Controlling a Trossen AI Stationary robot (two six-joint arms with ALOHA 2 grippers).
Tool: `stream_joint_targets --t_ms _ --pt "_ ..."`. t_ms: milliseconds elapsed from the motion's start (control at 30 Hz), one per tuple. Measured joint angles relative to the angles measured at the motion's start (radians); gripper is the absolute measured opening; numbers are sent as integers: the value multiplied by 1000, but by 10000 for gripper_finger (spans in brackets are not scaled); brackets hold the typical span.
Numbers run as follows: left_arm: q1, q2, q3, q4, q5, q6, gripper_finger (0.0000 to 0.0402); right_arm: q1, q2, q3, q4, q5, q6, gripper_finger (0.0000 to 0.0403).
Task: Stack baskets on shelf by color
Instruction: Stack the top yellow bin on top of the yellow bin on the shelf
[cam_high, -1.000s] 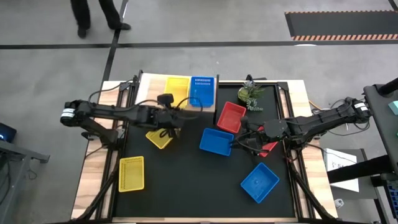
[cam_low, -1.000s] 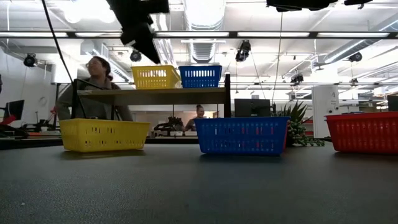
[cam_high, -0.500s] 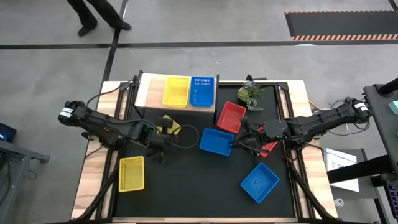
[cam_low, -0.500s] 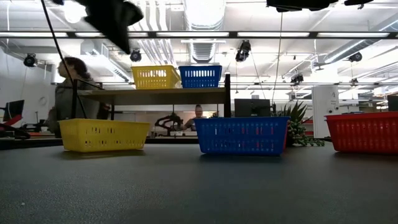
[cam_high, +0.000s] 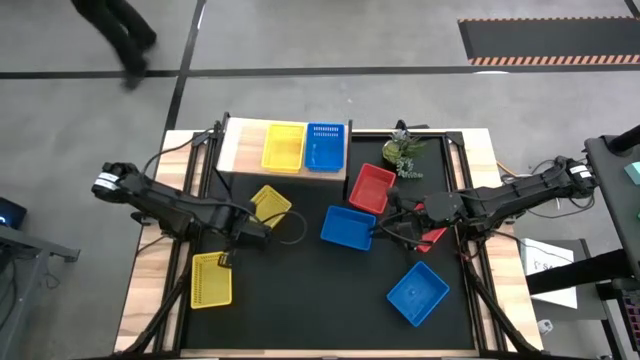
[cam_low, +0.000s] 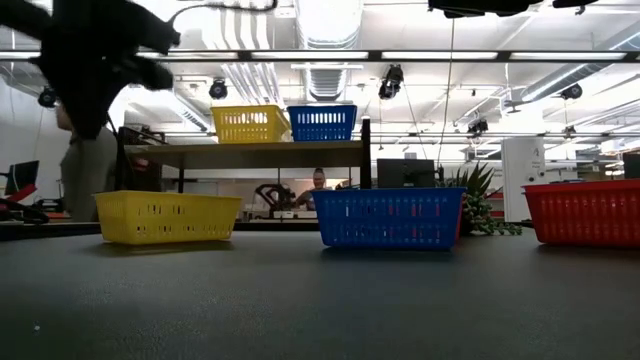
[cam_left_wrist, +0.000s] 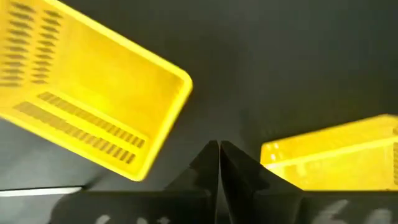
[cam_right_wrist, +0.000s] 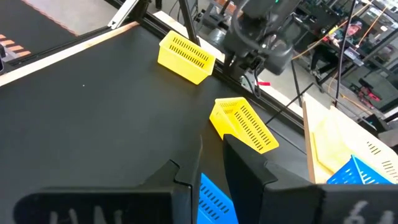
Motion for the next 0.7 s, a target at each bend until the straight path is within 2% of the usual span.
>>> stream_joint_targets --t_ms 133,267,433,700 --pt "1 -10 -61 8 9 3 24 0 0 0 0 0 0 58" --pt "1 -14 -101 10 9 5 70 0 0 0 0 0 0 58" --pt "-3 -15 -155 26 8 78 121 0 0 0 0 0 -1 58" --pt "-5 -14 -197 88 -122 150 141 0 0 0 0 0 0 58"
